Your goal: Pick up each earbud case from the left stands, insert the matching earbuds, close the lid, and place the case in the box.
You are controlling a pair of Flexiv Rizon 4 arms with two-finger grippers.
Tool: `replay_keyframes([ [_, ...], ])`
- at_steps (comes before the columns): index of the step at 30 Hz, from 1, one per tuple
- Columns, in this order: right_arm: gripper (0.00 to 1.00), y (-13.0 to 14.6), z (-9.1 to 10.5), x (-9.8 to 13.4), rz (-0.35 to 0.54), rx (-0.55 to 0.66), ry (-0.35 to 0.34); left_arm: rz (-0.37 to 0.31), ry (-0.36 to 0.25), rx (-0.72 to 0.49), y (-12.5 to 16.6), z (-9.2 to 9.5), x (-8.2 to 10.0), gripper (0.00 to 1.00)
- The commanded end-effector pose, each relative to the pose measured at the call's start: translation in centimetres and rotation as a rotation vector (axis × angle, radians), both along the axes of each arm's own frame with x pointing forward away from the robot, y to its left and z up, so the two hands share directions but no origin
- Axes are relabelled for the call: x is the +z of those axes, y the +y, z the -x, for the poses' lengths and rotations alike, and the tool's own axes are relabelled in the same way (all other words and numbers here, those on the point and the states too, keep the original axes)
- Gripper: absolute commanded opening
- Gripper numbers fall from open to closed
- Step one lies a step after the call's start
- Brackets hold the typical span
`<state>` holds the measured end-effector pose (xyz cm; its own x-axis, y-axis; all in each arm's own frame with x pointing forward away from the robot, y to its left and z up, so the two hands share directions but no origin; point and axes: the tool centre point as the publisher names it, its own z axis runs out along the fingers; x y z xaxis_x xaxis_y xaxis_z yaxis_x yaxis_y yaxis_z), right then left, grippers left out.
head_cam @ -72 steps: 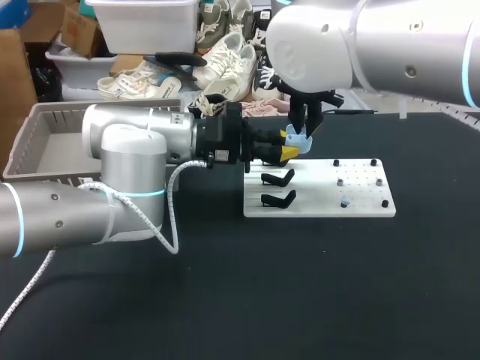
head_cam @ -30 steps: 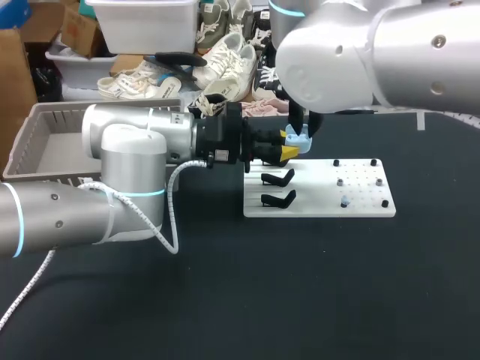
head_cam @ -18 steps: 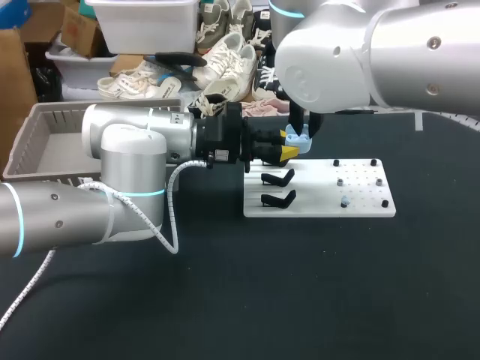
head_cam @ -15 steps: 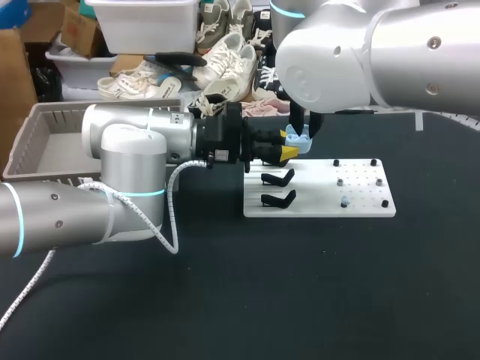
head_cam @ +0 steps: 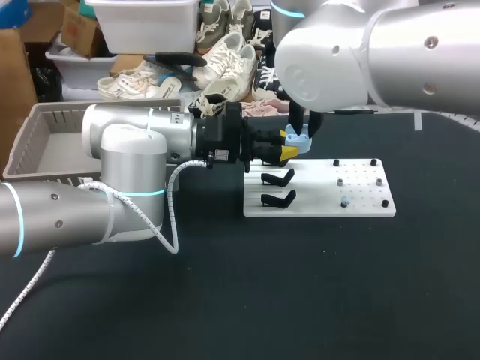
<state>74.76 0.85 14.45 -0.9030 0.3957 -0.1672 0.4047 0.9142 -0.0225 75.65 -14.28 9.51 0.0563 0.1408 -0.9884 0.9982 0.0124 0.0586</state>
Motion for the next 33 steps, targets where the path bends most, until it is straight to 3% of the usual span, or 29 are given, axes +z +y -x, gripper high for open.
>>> replay_keyframes([
  [1,0.00,0.0,-0.1,-0.1,0.001,-0.002,0.004,0.002,-0.002,0.003,0.0,0.1,0.0,0.00],
  [10,0.00,0.1,-0.1,-0.5,0.000,-0.004,0.014,0.002,-0.002,0.003,0.0,0.1,0.0,0.00],
  [15,0.16,0.2,0.0,-0.7,-0.001,-0.004,0.021,0.002,-0.002,0.003,0.0,0.1,0.0,0.00],
  [21,0.20,0.2,0.0,-0.7,-0.002,-0.003,0.024,0.002,-0.002,0.003,0.0,0.1,0.0,0.00],
  [25,0.34,0.3,0.1,-0.7,-0.005,-0.002,0.022,0.002,-0.002,0.003,0.0,0.1,0.0,0.00],
  [33,0.35,-0.1,1.6,0.3,-0.027,-0.002,0.008,0.002,-0.002,0.003,0.0,0.1,0.0,0.00],
])
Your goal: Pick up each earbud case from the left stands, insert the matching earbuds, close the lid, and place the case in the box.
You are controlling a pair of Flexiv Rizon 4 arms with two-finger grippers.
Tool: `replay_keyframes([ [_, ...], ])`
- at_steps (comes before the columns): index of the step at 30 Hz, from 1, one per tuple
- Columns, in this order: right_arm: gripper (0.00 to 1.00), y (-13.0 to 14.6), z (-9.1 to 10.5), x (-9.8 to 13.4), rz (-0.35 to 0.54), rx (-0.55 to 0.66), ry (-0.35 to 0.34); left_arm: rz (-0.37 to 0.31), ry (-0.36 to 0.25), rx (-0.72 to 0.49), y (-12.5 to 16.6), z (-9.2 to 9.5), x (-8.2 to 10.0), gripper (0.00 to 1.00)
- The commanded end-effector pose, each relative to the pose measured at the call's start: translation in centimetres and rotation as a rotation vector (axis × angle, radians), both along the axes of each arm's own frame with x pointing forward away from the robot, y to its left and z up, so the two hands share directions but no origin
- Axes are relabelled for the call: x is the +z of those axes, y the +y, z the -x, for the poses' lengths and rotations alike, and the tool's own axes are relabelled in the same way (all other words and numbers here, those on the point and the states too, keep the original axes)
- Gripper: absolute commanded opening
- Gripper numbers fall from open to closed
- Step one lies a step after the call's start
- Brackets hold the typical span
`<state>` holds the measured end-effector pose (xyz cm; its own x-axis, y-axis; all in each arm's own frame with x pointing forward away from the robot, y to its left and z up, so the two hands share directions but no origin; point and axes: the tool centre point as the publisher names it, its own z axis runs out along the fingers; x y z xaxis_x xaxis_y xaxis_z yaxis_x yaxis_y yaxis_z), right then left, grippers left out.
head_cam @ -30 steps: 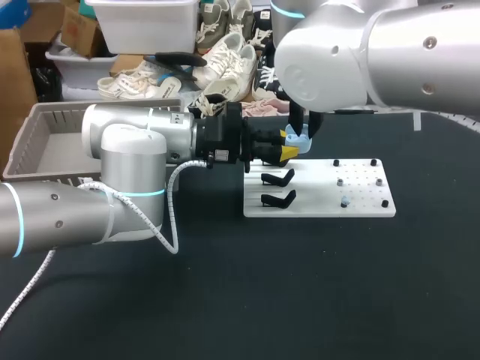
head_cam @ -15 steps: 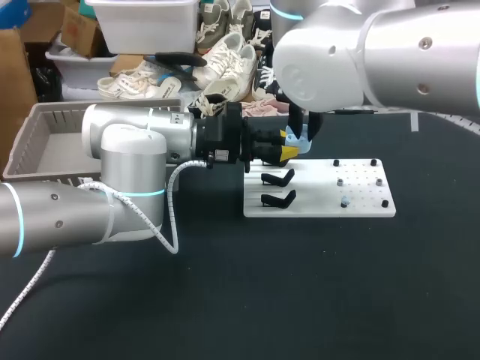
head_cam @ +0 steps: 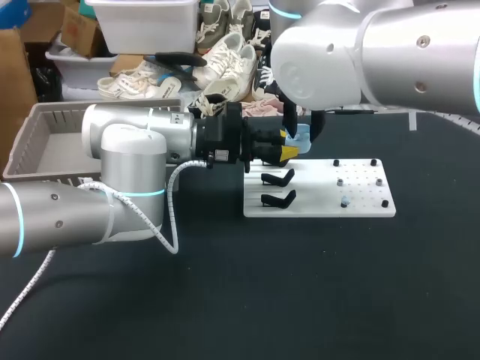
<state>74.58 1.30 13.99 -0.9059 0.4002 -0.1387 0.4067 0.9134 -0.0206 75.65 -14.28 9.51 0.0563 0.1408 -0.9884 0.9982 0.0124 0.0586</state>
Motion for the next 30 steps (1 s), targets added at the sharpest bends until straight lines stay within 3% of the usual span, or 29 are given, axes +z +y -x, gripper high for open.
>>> replay_keyframes([
  [1,0.35,-0.7,1.9,1.0,-0.018,0.003,-0.023,0.002,-0.002,0.003,0.0,0.1,0.0,0.00],
  [15,0.38,-2.4,8.2,1.0,-0.039,0.036,-0.125,0.002,-0.002,0.003,0.0,0.1,0.0,0.00],
  [18,0.40,-2.6,9.2,0.7,0.004,0.039,-0.165,0.002,-0.002,0.003,0.0,0.1,0.0,0.00],
  [30,0.39,-5.4,10.9,-1.0,-0.024,-0.046,-0.206,0.002,-0.002,0.003,0.0,0.1,0.0,0.00],
])
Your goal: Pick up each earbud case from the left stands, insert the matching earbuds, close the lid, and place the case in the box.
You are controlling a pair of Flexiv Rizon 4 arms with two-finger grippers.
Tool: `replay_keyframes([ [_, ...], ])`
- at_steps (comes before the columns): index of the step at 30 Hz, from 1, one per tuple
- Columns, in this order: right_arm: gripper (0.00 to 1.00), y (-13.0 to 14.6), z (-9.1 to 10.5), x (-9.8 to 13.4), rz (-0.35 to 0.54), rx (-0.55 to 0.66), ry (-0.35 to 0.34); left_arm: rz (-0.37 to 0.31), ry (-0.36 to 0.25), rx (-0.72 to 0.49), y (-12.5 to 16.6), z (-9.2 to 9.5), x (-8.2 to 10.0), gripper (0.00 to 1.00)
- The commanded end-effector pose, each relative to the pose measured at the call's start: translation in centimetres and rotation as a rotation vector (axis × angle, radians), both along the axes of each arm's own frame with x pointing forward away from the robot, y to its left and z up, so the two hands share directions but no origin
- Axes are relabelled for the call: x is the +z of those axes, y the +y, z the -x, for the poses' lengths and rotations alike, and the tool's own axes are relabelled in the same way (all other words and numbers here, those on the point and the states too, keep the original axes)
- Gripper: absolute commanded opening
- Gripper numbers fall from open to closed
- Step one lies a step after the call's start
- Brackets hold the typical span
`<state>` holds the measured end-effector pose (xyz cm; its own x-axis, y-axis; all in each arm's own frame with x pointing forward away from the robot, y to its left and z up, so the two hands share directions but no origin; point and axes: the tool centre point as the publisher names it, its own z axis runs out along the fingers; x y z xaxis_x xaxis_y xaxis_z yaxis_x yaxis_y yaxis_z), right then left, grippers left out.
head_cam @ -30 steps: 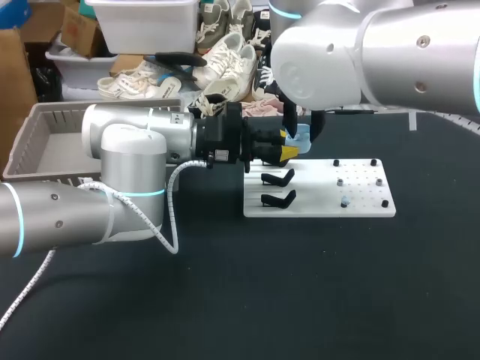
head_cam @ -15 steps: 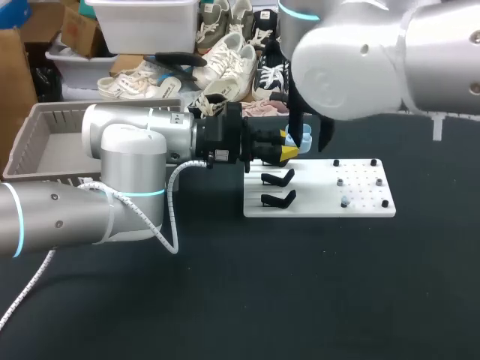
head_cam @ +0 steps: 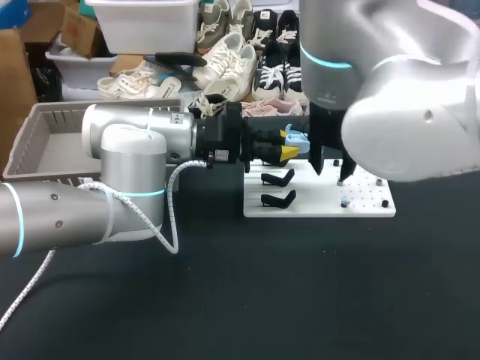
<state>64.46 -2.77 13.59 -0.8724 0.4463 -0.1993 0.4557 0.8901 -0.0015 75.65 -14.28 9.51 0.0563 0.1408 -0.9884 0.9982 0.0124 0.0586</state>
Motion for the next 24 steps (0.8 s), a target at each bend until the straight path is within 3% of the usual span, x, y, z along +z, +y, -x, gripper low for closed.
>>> replay_keyframes([
  [1,0.40,-1.5,0.8,-0.8,-0.014,0.000,-0.150,0.002,-0.002,0.003,0.0,0.1,0.0,0.00],
  [9,0.44,-3.0,0.1,-3.4,0.048,0.019,-0.220,0.002,-0.002,0.003,0.0,0.1,0.0,0.00],
  [24,0.45,-5.3,-2.5,-8.2,-0.042,0.065,-0.186,0.002,-0.002,0.003,0.0,0.1,0.0,0.00],
])
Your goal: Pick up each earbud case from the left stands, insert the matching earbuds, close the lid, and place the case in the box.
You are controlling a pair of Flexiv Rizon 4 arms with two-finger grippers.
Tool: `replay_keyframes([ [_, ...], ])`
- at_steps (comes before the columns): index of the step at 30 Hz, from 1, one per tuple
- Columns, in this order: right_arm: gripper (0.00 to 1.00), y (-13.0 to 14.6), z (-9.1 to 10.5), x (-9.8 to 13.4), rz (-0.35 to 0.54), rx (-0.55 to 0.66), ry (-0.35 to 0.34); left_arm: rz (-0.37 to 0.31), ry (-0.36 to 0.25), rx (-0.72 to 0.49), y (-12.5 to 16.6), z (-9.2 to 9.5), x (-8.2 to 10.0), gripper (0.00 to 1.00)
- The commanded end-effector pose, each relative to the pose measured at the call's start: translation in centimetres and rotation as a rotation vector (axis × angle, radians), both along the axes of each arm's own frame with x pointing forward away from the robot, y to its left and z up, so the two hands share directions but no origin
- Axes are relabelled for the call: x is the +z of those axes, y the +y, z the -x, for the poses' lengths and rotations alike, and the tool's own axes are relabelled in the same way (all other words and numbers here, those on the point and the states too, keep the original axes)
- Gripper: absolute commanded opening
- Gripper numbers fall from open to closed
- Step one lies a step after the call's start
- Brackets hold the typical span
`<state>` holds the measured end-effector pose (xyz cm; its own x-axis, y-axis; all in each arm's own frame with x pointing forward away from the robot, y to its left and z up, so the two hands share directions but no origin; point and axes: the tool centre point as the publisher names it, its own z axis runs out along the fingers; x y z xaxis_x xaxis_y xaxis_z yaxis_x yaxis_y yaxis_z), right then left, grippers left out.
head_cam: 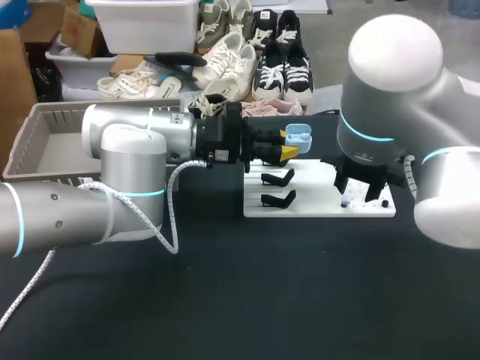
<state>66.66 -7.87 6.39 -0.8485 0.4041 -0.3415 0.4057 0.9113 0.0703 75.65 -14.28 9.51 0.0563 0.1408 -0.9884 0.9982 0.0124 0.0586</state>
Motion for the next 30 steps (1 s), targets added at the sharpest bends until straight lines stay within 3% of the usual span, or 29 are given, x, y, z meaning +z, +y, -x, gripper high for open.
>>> replay_keyframes([
  [1,0.45,-0.2,-0.3,-1.1,-0.048,0.023,-0.020,0.002,-0.002,0.003,0.0,0.1,0.0,0.00],
  [13,0.44,0.8,-0.9,-2.5,-0.105,0.035,0.008,0.002,-0.002,0.003,0.0,0.1,0.0,0.00],
  [30,0.41,1.2,-1.2,-3.3,-0.107,0.032,0.020,0.002,-0.002,0.003,0.0,0.1,0.0,0.00],
])
